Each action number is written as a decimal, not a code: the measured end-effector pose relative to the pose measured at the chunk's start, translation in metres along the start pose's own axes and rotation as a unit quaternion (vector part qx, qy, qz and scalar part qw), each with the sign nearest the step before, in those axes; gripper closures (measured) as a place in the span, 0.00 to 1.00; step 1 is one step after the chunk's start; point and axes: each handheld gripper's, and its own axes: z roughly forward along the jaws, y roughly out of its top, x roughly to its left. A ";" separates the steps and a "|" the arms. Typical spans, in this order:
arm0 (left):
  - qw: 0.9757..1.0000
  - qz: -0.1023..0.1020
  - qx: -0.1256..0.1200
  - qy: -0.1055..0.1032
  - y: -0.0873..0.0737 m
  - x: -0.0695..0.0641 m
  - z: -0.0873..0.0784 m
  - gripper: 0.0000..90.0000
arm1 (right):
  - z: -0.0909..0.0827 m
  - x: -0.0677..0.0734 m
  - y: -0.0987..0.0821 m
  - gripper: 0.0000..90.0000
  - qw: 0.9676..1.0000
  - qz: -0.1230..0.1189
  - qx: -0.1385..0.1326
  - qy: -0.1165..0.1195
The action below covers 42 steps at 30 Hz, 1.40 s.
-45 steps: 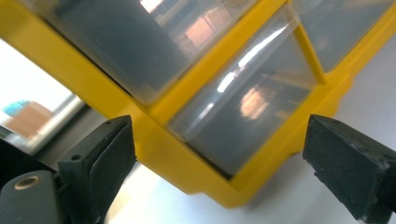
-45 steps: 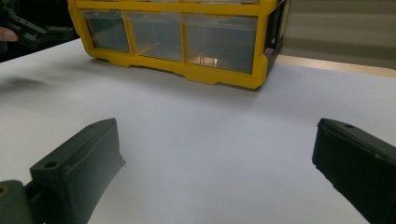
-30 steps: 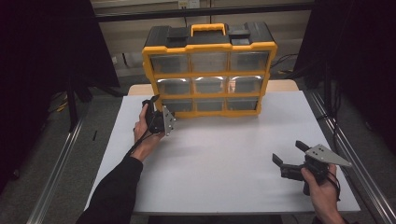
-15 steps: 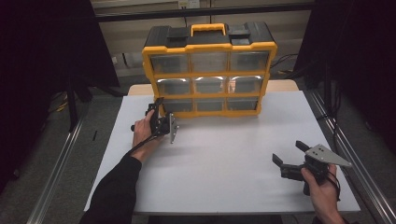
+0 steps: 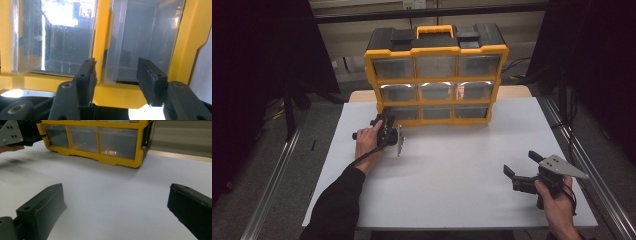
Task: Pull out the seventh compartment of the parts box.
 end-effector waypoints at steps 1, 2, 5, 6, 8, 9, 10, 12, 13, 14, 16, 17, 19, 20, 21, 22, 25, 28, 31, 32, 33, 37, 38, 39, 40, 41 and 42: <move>1.000 0.009 0.010 0.000 0.000 0.002 -0.001 0.60 | 0.000 0.000 0.000 0.01 1.000 0.000 0.000 0.000; 0.998 0.048 0.033 -0.005 0.001 0.008 -0.003 0.61 | 0.000 0.000 0.000 0.01 1.000 0.000 0.000 0.000; 0.998 0.046 0.034 -0.011 0.000 0.009 -0.001 0.64 | 0.000 0.000 0.000 0.01 1.000 0.001 0.000 0.000; 0.998 0.050 0.031 -0.007 0.000 0.009 0.000 0.65 | 0.000 0.000 0.000 0.01 1.000 0.000 0.000 0.000; 0.998 0.046 0.034 -0.019 -0.001 0.007 0.002 0.68 | 0.000 0.000 0.000 0.01 1.000 0.000 0.000 0.000; 0.999 0.036 0.026 -0.019 -0.001 0.006 0.003 0.68 | 0.000 0.000 0.000 0.01 1.000 0.000 0.000 0.000; 0.997 0.050 0.042 -0.027 -0.001 0.008 0.003 0.69 | 0.000 0.000 0.000 0.01 1.000 0.000 0.000 0.000; 0.996 0.069 0.052 -0.025 0.000 0.008 0.004 0.71 | 0.000 0.000 0.000 0.01 1.000 0.000 0.000 0.000; 0.997 0.060 0.046 -0.019 0.000 0.007 0.005 0.71 | 0.000 0.000 0.000 0.01 1.000 0.000 0.000 0.000; 0.997 0.066 0.046 -0.015 0.001 0.007 0.006 0.71 | 0.000 0.000 0.000 0.01 1.000 0.000 0.000 0.000; 0.996 0.068 0.046 -0.019 0.002 0.008 0.007 0.72 | 0.000 0.000 0.000 0.01 1.000 -0.001 0.000 0.000; 0.998 0.047 0.043 -0.023 0.001 0.007 0.008 0.73 | 0.000 0.000 0.000 0.01 1.000 0.000 0.000 0.000; 0.998 0.050 0.040 -0.018 0.000 0.007 0.009 0.75 | 0.000 0.000 0.000 0.01 1.000 0.001 0.000 0.000; 0.998 0.050 0.040 -0.018 0.000 0.007 0.009 0.77 | 0.000 0.000 0.000 0.01 1.000 0.001 0.001 0.000; 0.997 0.063 0.043 -0.012 0.001 0.009 0.009 0.78 | 0.000 0.000 0.000 0.01 1.000 0.001 0.001 0.000; 0.997 0.063 0.043 -0.012 0.001 0.009 0.009 0.80 | 0.000 0.000 0.000 0.01 1.000 0.000 0.000 0.001; 0.997 0.063 0.051 -0.011 0.001 0.010 0.008 0.85 | 0.000 0.000 0.000 0.01 1.000 -0.001 0.000 0.001; 0.994 0.088 0.065 -0.031 0.003 0.013 0.008 0.85 | 0.000 0.000 0.000 0.01 1.000 -0.001 0.000 0.001; 0.999 0.029 0.026 -0.007 -0.001 0.006 0.010 0.86 | 0.000 0.000 0.000 0.01 1.000 -0.001 0.000 0.001; 1.000 0.025 0.011 -0.008 -0.001 0.006 0.012 0.86 | 0.000 0.000 0.000 0.01 1.000 0.002 0.000 0.002; 0.997 0.062 0.040 -0.012 0.000 0.012 0.009 0.86 | 0.000 0.001 0.000 0.01 1.000 0.001 0.000 0.002; 0.997 0.059 0.045 -0.006 0.001 0.012 0.007 0.86 | 0.000 0.000 0.000 0.01 1.000 0.001 0.000 0.002; 0.997 0.059 0.045 -0.006 0.001 0.012 0.007 0.86 | 0.000 0.000 0.000 0.01 1.000 0.001 0.000 0.002; 0.997 0.056 0.045 -0.007 0.001 0.011 0.006 0.86 | 0.000 0.000 0.000 0.01 1.000 0.002 0.001 0.003; 0.997 0.063 0.049 -0.008 0.001 0.012 0.005 0.86 | 0.000 0.000 0.000 0.01 1.000 0.002 0.000 0.002; 0.998 0.050 0.045 -0.015 0.000 0.011 0.006 0.87 | 0.000 0.000 0.000 0.01 1.000 0.001 0.000 0.003; 0.998 0.050 0.045 -0.015 0.000 0.011 0.006 0.88 | 0.000 0.000 0.000 0.01 1.000 0.001 0.000 0.003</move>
